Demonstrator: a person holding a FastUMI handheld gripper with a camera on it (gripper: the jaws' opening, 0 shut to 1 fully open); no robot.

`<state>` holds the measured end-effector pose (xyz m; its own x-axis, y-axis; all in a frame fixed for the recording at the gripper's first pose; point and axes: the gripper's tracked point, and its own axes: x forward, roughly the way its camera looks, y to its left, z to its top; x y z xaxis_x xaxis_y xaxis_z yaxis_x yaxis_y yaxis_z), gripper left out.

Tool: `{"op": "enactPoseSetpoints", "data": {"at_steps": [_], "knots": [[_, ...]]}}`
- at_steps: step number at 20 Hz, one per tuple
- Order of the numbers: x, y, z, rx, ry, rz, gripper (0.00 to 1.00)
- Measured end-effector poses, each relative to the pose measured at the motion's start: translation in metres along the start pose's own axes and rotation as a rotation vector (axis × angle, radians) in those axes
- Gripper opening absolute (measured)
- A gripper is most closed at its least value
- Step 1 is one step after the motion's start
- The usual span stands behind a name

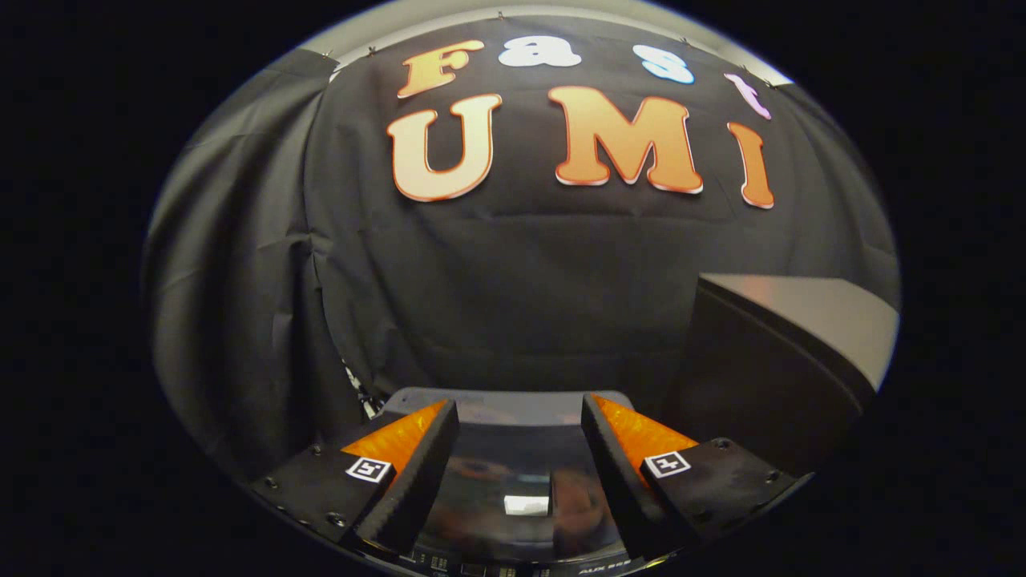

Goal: Put the clothes into the washing machine and then close the washing machine lid.

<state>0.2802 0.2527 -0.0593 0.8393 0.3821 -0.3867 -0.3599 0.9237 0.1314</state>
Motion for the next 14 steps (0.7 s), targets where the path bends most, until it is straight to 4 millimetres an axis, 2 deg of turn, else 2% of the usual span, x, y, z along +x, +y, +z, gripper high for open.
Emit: {"op": "enactPoseSetpoints", "data": {"at_steps": [4,6,11,14], "knots": [[-0.008,0.0,0.007,0.006,-0.008,-0.009,0.99],[-0.017,0.008,0.02,0.012,-0.014,0.01,0.99],[-0.077,0.013,0.108,0.013,-0.151,0.022,0.99],[-0.127,-0.003,0.156,0.005,-0.223,0.016,0.99]]}}
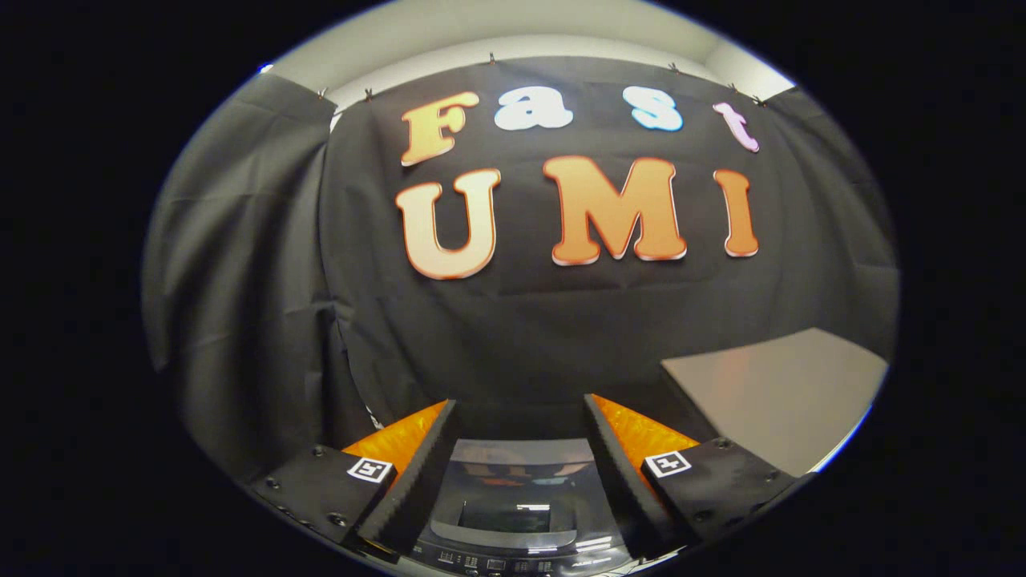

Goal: Put the clothes into the washing machine and then close the washing machine lid.

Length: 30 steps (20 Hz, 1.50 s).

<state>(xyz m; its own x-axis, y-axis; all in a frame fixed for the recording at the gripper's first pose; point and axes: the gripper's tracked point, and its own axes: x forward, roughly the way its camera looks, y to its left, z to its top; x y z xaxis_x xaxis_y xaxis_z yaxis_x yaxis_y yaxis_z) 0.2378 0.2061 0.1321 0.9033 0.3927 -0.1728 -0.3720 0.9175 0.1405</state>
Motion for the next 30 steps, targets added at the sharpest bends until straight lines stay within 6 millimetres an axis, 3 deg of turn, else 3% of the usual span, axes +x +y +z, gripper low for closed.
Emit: {"op": "enactPoseSetpoints", "data": {"at_steps": [5,8,11,17,19,25,30], "knots": [[-0.068,-0.068,0.072,-0.021,-0.068,-0.062,0.99],[-0.117,-0.103,0.1,-0.007,-0.098,-0.085,0.98],[-0.166,-0.142,0.116,-0.003,-0.129,-0.118,0.99],[-0.247,-0.212,0.126,-0.024,-0.148,-0.16,0.98],[-0.269,-0.227,0.127,-0.033,-0.156,-0.162,0.98],[-0.312,-0.248,0.119,-0.062,-0.168,-0.112,0.98],[-0.33,-0.256,0.118,-0.081,-0.179,-0.111,0.98]]}}
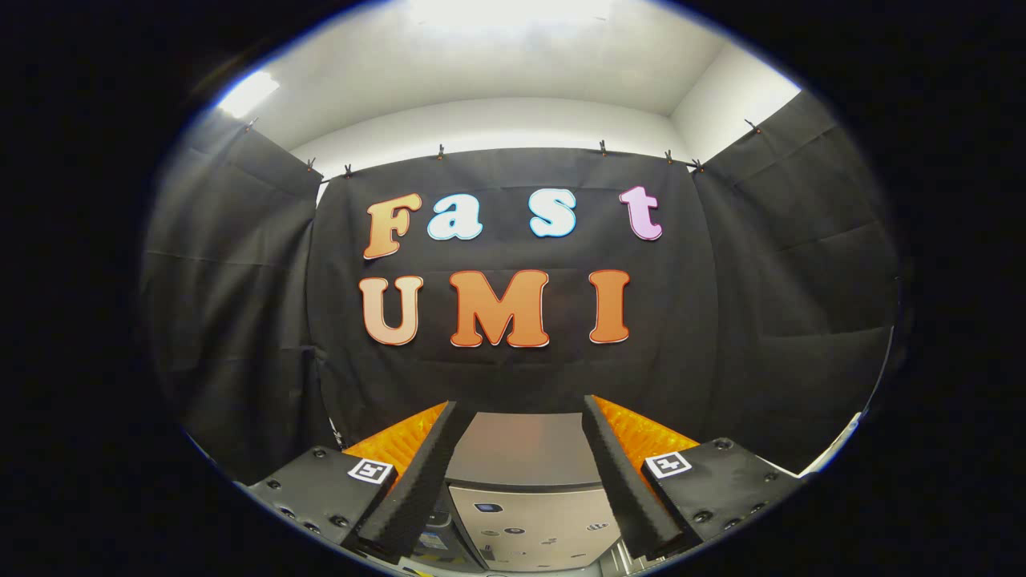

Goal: Put the clothes into the washing machine and then close the washing machine lid.

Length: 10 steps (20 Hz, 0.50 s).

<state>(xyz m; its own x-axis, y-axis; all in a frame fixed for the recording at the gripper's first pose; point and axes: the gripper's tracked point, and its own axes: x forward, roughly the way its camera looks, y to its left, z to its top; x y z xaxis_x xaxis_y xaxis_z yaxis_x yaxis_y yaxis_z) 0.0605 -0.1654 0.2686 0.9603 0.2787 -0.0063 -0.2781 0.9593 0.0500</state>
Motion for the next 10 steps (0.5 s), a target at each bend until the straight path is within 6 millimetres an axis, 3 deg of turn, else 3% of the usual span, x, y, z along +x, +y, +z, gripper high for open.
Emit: {"op": "enactPoseSetpoints", "data": {"at_steps": [10], "knots": [[-0.014,0.009,-0.013,-0.019,0.015,0.019,0.98]]}}
